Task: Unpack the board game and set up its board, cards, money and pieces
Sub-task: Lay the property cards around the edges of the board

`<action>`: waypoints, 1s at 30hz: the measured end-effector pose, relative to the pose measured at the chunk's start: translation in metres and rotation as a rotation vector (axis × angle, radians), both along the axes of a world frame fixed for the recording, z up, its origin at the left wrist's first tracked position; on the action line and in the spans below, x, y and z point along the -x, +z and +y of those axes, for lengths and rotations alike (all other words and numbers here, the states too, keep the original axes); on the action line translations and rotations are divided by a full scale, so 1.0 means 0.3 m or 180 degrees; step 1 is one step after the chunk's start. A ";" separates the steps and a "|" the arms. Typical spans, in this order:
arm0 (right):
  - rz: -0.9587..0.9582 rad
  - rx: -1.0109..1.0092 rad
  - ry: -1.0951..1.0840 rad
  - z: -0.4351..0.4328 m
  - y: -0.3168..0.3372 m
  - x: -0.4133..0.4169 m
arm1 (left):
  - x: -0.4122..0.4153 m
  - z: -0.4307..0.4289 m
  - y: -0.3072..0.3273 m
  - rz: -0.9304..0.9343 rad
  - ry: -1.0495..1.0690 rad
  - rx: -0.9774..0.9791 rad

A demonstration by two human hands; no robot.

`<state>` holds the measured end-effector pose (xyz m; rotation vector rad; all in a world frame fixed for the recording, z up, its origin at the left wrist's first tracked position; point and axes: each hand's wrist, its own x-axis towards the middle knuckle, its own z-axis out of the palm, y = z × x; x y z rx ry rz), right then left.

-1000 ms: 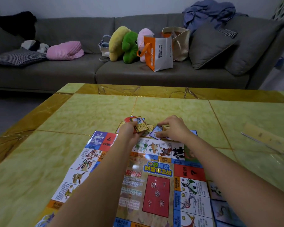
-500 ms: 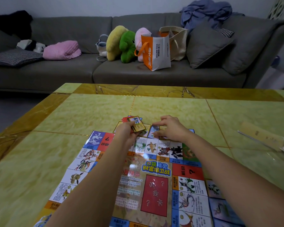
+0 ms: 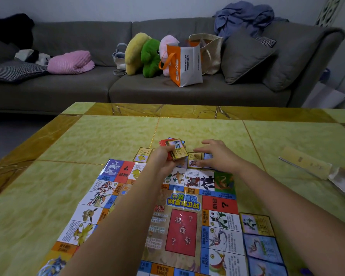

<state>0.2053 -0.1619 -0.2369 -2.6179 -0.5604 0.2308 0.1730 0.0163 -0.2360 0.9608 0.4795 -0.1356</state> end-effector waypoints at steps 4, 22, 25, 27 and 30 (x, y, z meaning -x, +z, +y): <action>-0.0088 0.0224 0.0064 0.009 -0.033 0.010 | 0.005 -0.001 -0.027 0.0164 0.0144 0.0022; -0.0363 0.0300 -0.0155 0.018 -0.034 0.033 | 0.016 -0.037 -0.050 0.0127 0.0502 0.0240; -0.0347 0.0305 -0.0158 0.014 -0.030 0.033 | 0.017 -0.035 -0.050 0.0131 0.0531 0.0270; -0.0332 0.0315 -0.0143 0.009 -0.028 0.034 | 0.018 -0.038 -0.047 0.0125 0.0558 0.0253; -0.0308 0.0288 -0.0128 0.004 -0.029 0.031 | 0.021 -0.046 -0.047 0.0097 0.0587 0.0236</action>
